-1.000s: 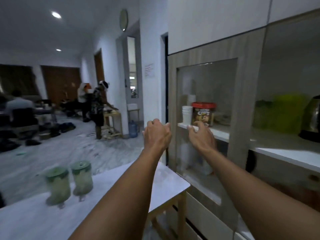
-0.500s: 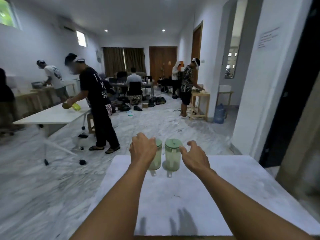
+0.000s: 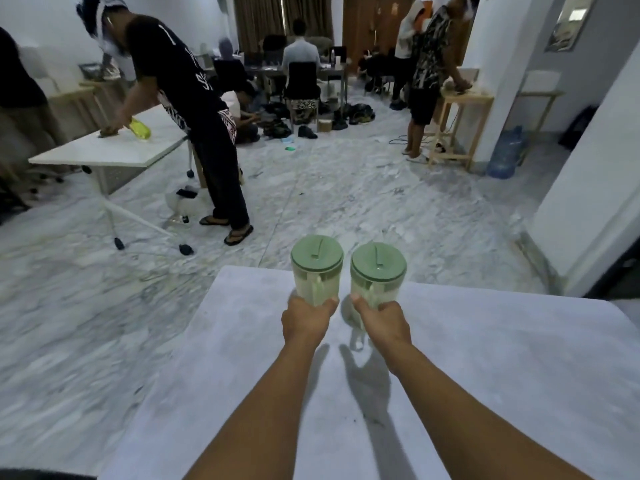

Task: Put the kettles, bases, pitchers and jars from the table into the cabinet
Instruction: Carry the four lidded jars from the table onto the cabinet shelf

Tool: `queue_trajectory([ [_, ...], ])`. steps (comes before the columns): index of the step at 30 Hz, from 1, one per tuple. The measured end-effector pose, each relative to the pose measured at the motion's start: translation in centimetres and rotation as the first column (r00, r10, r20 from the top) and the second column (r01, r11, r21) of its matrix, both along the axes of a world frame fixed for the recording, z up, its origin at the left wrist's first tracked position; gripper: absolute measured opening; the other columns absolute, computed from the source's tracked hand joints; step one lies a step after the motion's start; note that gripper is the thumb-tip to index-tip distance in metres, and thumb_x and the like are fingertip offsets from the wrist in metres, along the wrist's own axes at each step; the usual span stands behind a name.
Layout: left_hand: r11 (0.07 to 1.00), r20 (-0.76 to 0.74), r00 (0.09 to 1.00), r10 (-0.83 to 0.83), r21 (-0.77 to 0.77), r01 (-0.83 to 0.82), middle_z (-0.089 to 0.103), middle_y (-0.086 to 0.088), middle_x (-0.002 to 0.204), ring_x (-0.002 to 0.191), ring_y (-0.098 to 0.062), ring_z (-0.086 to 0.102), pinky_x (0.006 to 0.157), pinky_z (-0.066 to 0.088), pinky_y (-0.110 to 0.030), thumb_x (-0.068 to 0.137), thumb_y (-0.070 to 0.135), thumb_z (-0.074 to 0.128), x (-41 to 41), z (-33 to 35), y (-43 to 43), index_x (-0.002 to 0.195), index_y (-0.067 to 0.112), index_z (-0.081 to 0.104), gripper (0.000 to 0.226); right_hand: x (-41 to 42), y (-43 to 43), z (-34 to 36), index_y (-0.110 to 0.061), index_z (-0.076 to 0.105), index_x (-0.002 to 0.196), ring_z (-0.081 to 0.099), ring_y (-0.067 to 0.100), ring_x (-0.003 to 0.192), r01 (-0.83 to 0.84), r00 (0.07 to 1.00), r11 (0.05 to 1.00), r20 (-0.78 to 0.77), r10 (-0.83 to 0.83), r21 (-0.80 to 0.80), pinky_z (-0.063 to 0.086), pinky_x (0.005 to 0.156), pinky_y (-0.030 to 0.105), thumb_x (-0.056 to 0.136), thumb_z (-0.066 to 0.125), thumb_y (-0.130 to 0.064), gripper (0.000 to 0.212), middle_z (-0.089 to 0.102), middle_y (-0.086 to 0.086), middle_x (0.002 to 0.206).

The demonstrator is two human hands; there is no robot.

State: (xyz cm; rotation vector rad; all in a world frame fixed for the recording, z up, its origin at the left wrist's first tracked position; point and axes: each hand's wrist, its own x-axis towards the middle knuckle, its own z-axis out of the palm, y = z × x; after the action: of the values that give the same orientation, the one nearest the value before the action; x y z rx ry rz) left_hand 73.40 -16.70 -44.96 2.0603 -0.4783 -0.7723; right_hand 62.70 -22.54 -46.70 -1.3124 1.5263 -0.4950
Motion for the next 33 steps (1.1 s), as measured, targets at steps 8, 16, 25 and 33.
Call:
queue_trajectory([
  [8, 1.000, 0.072, 0.997, -0.024, -0.018, 0.025, 0.069, -0.011, 0.111, 0.105, -0.030, 0.062, 0.084, 0.046, -0.030, 0.084, 0.028, 0.070, 1.7, -1.2, -1.9, 0.112, 0.007, 0.065, 0.036, 2.0, -1.4, -1.6, -0.011, 0.064, 0.118, 0.062, 0.036, 0.112, 0.109, 0.989, 0.994, 0.097, -0.108, -0.010, 0.049, 0.098, 0.041, 0.088, 0.063, -0.046, 0.046, 0.068, 0.014, 0.120],
  [16, 0.967, 0.001, 0.981, -0.195, -0.167, 0.193, 0.066, -0.009, 0.099, 0.095, -0.031, 0.062, 0.082, 0.051, -0.036, 0.078, 0.027, 0.072, 2.0, 4.1, 0.5, 0.090, 0.012, 0.060, 0.022, 0.5, 3.7, 4.0, -0.013, 0.063, 0.120, 0.061, 0.036, 0.112, 0.300, 0.930, 0.954, 0.230, -0.287, -0.019, 0.051, 0.100, 0.052, 0.085, 0.065, -0.045, 0.047, 0.066, 0.013, 0.121],
  [25, 0.695, 0.041, 0.781, -0.623, -0.429, 0.577, 0.067, -0.014, 0.101, 0.092, -0.030, 0.062, 0.075, 0.049, -0.033, 0.081, 0.022, 0.069, -7.6, 19.0, 8.2, 0.102, 0.004, 0.069, 0.027, -10.8, 17.8, 18.9, -0.011, 0.053, 0.133, 0.057, 0.034, 0.120, 0.670, 0.734, 0.711, 0.329, -0.594, -0.211, 0.049, 0.090, 0.048, 0.092, 0.061, -0.040, 0.051, 0.060, 0.012, 0.132],
  [33, 0.270, 0.167, 0.445, -0.880, -0.594, 0.758, 0.065, -0.008, 0.089, 0.085, -0.028, 0.061, 0.072, 0.047, -0.029, 0.083, 0.024, 0.066, -24.3, 28.1, 19.5, 0.088, 0.012, 0.066, 0.014, -25.8, 33.4, 28.6, -0.005, 0.056, 0.131, 0.057, 0.037, 0.122, 0.847, 0.467, 0.316, 0.318, -0.825, -0.427, 0.049, 0.100, 0.055, 0.095, 0.058, -0.037, 0.048, 0.061, 0.017, 0.132],
])
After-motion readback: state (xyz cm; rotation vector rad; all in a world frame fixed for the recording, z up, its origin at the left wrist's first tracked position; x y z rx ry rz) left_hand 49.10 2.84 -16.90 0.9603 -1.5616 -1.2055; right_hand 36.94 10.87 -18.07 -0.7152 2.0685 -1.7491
